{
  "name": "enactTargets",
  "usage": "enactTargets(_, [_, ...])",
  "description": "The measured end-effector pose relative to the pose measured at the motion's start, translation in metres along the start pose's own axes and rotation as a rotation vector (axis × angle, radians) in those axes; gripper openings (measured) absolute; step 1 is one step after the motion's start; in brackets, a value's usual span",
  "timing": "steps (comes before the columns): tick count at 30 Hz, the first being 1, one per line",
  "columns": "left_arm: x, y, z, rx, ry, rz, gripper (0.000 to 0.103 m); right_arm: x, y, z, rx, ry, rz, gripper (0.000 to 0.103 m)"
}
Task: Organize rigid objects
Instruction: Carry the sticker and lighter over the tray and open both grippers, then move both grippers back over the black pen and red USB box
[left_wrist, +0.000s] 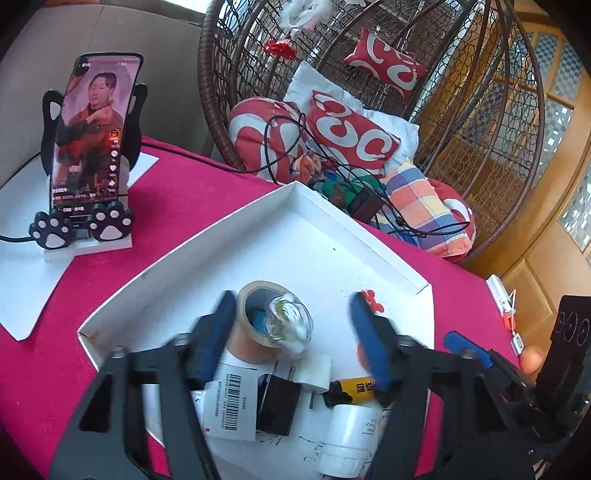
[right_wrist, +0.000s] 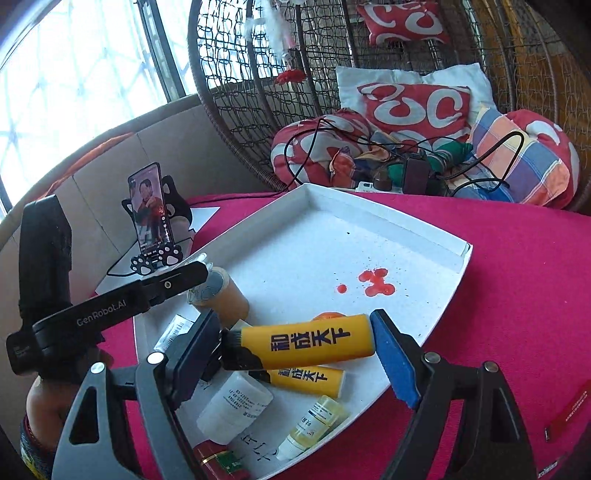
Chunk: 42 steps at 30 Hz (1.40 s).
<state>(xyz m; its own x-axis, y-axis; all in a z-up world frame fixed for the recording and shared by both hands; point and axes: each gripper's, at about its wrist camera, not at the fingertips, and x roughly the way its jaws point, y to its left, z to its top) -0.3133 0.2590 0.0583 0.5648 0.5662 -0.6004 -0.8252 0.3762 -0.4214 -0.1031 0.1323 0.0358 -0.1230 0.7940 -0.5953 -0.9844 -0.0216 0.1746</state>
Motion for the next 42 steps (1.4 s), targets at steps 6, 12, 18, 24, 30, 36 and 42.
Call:
enactTargets(6, [-0.024,-0.014,0.008,0.001,-0.05,0.037,0.103,-0.02,-0.016,-0.003,0.059,-0.054,-0.019,0.103])
enactTargets(12, [-0.086,-0.087,0.017,0.089,-0.023,-0.283,0.103,-0.072,-0.053,-0.016,0.236,-0.119,-0.014,0.103])
enactTargets(18, [-0.187,-0.209,0.018,0.347,0.035,-0.621,0.103,-0.137,-0.085,-0.027,0.32,-0.245,-0.085,0.103])
enactTargets(24, [-0.267,-0.299,-0.003,0.568,0.116,-0.877,0.103,-0.169,-0.109,-0.039,0.403,-0.301,-0.137,0.103])
enactTargets(30, [-0.312,-0.321,-0.021,0.693,0.092,-0.991,0.103,-0.179,-0.119,-0.046,0.431,-0.318,-0.15,0.103])
enactTargets(36, [-0.296,-0.318,-0.016,0.634,0.084,-0.86,0.103,-0.181,-0.12,-0.053,0.447,-0.312,-0.134,0.103])
enactTargets(42, [-0.288,-0.3,-0.008,0.517,0.049,-0.739,0.103,-0.183,-0.116,-0.055,0.431,-0.305,-0.128,0.103])
